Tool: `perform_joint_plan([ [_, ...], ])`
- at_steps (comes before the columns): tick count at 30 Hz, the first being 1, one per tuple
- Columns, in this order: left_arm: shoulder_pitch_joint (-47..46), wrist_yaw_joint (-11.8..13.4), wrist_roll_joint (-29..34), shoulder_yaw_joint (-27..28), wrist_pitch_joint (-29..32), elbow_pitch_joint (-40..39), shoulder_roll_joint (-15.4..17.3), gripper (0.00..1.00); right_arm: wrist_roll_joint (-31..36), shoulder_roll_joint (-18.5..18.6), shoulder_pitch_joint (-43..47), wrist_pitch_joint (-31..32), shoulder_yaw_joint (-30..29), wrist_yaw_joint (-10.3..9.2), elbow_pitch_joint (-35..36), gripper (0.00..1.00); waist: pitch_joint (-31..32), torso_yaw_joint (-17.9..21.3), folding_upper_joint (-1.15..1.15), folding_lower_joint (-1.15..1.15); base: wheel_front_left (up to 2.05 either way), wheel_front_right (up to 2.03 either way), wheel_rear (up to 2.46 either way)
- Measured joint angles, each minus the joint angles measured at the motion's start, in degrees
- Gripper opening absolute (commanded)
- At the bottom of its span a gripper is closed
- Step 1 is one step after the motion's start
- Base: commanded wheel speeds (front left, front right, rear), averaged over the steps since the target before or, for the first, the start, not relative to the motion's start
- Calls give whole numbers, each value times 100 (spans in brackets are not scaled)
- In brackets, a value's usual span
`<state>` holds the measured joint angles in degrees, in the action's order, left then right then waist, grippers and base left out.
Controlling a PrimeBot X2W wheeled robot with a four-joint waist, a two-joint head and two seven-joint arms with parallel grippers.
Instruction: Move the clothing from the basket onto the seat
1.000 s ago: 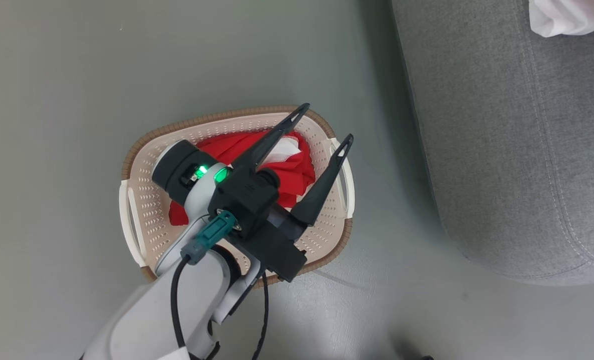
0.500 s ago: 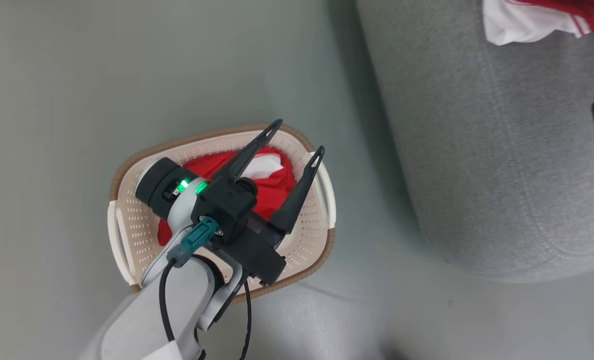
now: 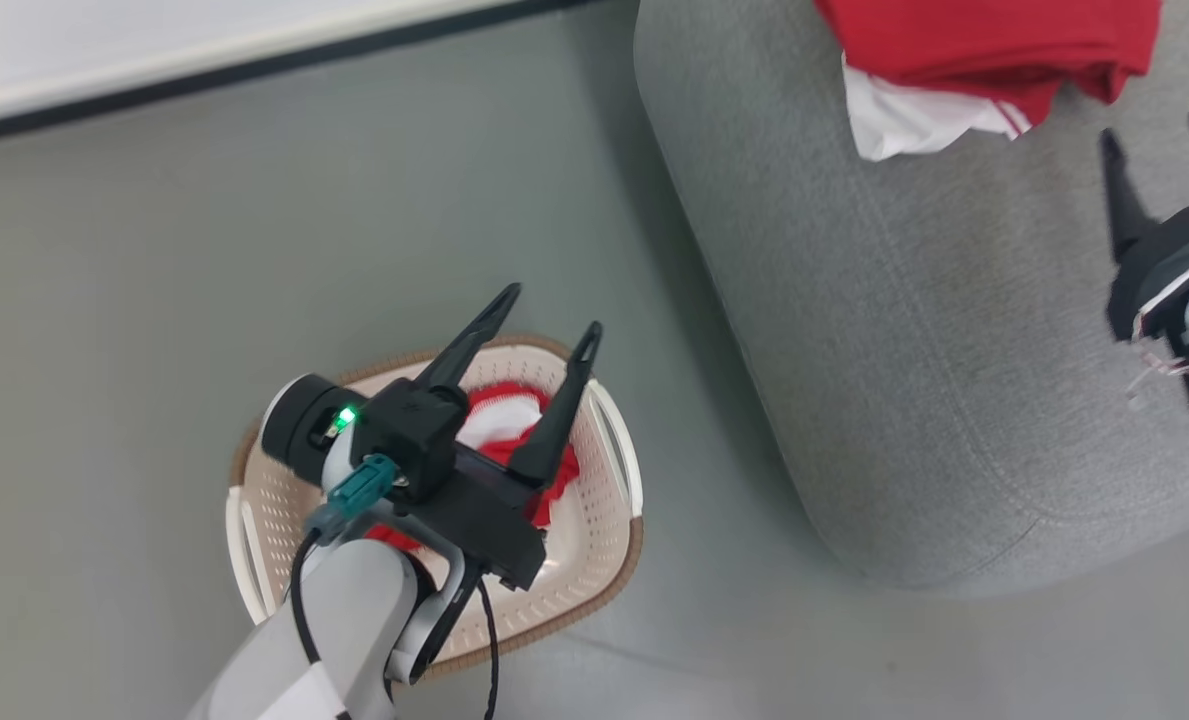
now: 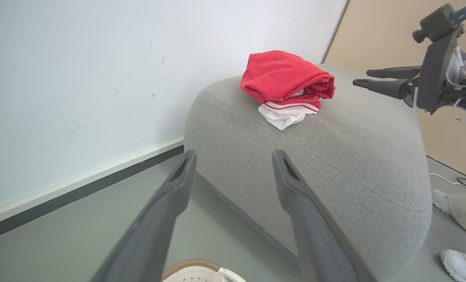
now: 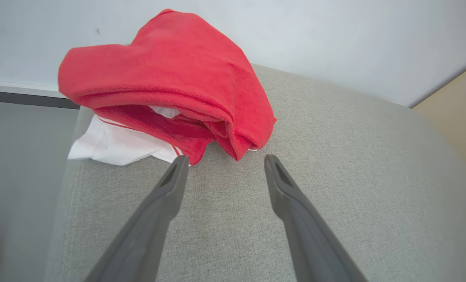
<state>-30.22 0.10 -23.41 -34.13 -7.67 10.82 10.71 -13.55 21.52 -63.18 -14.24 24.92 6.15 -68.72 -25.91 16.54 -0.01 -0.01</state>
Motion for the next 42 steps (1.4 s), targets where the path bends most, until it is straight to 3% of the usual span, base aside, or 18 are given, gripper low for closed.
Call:
perform_joint_plan([
  [10, 408, 145, -222, 270, -387, 454, -51, 100, -141, -413, 751, -3, -79, 42, 568, 100, 805, -178, 0, 0, 0, 0, 0],
  [22, 1213, 352, -516, 620, -561, 855, -93, 100, -485, -832, 2047, -3, -409, -25, 1466, 100, 1738, -773, 0, -1, 0, 0, 0],
  [35, 2268, 601, -536, 1162, -634, 734, 196, 100, -571, -1212, 3945, -3, -582, -547, 3095, 100, 2696, -1461, 0, -1, 0, 0, 0],
  [42, 2682, 647, -485, 1350, -660, 527, 318, 100, -549, -1239, 4905, -4, -608, -825, 4116, 100, 3016, -1657, 0, 0, 0, 0, 0],
])
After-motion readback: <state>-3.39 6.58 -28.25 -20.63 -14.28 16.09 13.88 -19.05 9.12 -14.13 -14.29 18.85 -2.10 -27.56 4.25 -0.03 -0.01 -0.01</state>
